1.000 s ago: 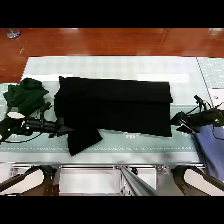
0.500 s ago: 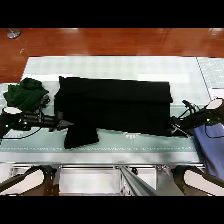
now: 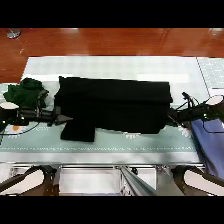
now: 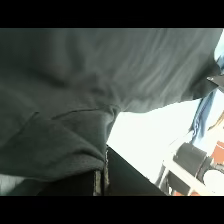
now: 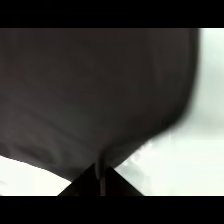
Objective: Fold the shirts.
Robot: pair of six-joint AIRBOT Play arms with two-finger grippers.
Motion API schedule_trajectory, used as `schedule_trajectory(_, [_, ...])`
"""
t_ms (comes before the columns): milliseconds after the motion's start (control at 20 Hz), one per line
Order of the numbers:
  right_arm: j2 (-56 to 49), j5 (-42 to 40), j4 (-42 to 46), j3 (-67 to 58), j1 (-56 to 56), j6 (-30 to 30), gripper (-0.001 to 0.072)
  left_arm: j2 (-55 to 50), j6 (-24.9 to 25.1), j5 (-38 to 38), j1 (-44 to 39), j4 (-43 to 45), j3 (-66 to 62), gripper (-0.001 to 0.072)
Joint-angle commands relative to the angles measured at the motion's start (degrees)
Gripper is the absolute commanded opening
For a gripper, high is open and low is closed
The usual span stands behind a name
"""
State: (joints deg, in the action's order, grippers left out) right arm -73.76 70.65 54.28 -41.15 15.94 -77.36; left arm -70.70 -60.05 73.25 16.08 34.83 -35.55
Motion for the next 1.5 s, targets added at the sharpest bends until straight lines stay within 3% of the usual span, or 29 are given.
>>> schedule_trajectory(0, [-0.04, -0.07, 0.13, -5.95, -0.04, -0.37, 0.0021, -0.57, -1.03, 0.22, -0.02, -0.17, -8.00, 0.0021])
schedule_trajectory(400, [-13.16, -2.56, -1.90, -31.50, -0.07, -5.70, 0.0021, -21.14, -10.16, -2.12, -3.43, -0.15, -37.40, 0.0021])
schedule_trajectory(750, [-27.85, -4.31, -5.01, -44.00, -0.07, -7.76, 0.0031, -40.09, -16.55, -1.68, -6.95, -0.20, -57.24, 0.0023])
schedule_trajectory(800, [-29.09, -4.42, -5.84, -44.68, -0.04, -7.48, 0.0360, -40.81, -16.55, -0.55, -7.10, -0.15, -57.90, 0.0202])
schedule_trajectory(850, [-29.68, -3.85, -5.99, -45.27, 0.13, -6.40, 0.0615, -41.03, -16.57, 1.79, -7.02, 0.17, -58.12, 0.0701])
schedule_trajectory(950, [-29.59, -2.23, -3.17, -46.62, 2.29, -4.68, 0.0619, -40.94, -17.90, 7.54, -4.98, 4.39, -59.67, 0.0701])
schedule_trajectory(1050, [-29.53, 1.03, 0.94, -46.80, 5.97, -7.39, 0.0618, -38.88, -21.86, 10.80, -1.88, 13.22, -60.26, 0.0700])
schedule_trajectory(1200, [-30.49, 4.55, 3.26, -45.05, 7.89, -8.63, 0.0618, -31.52, -22.93, 5.86, -0.52, 20.41, -57.94, 0.0700])
schedule_trajectory(1450, [-35.06, 8.11, 1.05, -45.05, 1.97, -6.14, 0.0617, -14.49, -13.03, -3.30, -6.38, 12.44, -43.43, 0.0700])
